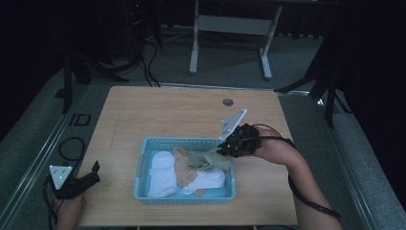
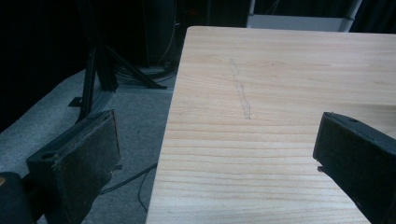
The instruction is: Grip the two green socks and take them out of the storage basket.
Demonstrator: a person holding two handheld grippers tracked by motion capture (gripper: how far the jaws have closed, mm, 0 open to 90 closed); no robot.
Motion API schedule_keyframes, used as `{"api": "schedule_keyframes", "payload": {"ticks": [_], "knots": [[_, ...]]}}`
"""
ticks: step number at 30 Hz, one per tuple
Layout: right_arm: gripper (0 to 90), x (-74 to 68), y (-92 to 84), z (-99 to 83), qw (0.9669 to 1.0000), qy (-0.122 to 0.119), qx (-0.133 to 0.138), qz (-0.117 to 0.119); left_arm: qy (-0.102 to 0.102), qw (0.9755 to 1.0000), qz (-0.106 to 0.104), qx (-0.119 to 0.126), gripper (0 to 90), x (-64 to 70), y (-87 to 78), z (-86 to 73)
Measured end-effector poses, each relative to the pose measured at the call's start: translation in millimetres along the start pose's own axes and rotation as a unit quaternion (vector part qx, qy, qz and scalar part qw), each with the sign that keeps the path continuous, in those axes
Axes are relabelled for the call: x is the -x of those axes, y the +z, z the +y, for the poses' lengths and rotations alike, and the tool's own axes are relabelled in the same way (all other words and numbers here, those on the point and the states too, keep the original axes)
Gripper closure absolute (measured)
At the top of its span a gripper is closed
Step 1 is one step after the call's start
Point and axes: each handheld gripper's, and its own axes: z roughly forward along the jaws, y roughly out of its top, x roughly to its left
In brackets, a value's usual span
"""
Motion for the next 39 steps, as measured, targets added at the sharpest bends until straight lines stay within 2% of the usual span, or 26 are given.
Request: {"api": "schedule_keyframes", "payload": {"ticks": [12, 20, 24, 26, 32, 39], "knots": [[80.8, 7.2, -16.4, -47.1, 0.9989, 0.045, -0.005, -0.014, 0.0, 1.0, 0.0, -0.001, 0.4, 0.0, 0.1, 0.0], [80.8, 9.5, -27.4, -82.9, 0.9965, 0.078, -0.01, -0.028, 0.0, 1.0, 0.001, -0.001, 0.3, 0.1, 0.3, 0.1], [80.8, 10.4, -35.4, -98.6, 0.9949, 0.095, 0.0, -0.035, -0.001, 1.0, 0.002, -0.001, 0.4, 0.1, 0.3, 0.1], [80.8, 10.5, -36.6, -104.8, 0.9942, 0.101, -0.003, -0.038, 0.0, 1.0, 0.002, -0.001, 0.3, 0.1, 0.2, 0.1], [80.7, 10.4, -29.5, -120.2, 0.9929, 0.115, -0.007, -0.03, -0.001, 1.0, 0.002, -0.001, 0.3, 0.2, 0.5, 0.2], [80.7, 6.6, -7.9, -138.4, 0.9911, 0.131, -0.02, -0.009, 0.0, 1.0, 0.003, -0.001, 0.4, 0.2, 0.1, 0.1]]}}
